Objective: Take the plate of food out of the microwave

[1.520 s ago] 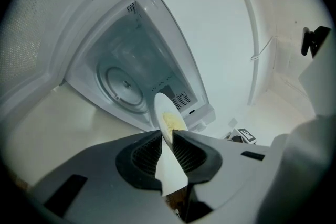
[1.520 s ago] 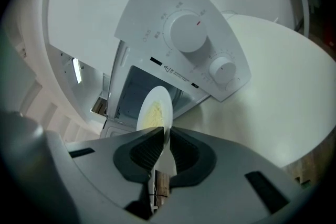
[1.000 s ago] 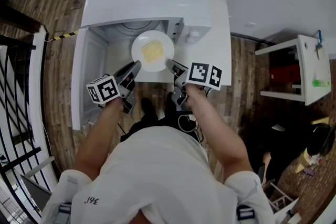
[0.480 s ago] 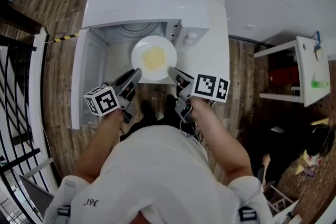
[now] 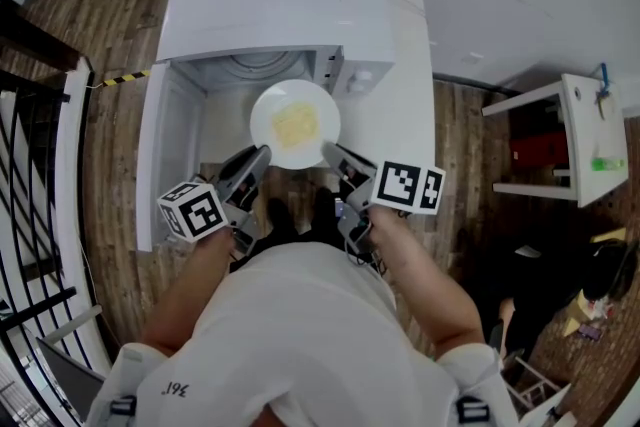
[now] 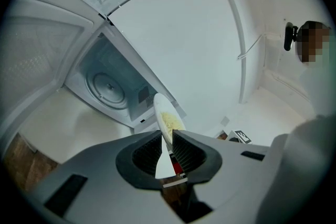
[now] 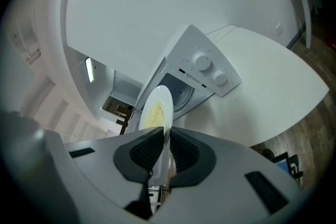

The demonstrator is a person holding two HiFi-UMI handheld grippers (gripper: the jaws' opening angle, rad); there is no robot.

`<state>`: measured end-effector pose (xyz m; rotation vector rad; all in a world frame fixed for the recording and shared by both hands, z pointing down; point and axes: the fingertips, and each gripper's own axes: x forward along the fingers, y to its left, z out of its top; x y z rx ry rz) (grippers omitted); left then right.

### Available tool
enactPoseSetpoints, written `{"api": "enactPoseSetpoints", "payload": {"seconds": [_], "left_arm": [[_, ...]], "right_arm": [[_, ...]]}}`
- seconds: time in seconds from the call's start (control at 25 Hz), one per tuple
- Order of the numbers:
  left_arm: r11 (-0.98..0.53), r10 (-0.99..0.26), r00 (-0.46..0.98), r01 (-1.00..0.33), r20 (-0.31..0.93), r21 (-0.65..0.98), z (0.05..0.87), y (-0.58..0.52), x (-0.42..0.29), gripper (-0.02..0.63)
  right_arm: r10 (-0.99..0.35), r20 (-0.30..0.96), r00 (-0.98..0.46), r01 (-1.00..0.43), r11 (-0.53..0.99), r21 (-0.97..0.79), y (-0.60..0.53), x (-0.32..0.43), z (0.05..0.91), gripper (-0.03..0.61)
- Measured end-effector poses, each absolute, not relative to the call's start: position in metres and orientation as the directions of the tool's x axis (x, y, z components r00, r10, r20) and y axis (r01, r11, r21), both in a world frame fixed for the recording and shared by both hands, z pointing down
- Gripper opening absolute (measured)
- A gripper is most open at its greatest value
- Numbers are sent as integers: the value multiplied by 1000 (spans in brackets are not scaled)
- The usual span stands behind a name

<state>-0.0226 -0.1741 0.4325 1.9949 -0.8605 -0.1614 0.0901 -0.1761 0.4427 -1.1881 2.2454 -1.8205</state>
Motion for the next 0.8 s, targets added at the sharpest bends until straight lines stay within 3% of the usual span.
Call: {"api": "enactPoseSetpoints", "payload": {"seconds": [0.8], "left_arm": [[-421,-656,739,-526,152,739,357,-283,-24,67]], "right_arm": [[-592,363,-719,-568,201,-798,-290,87,361,35]]}}
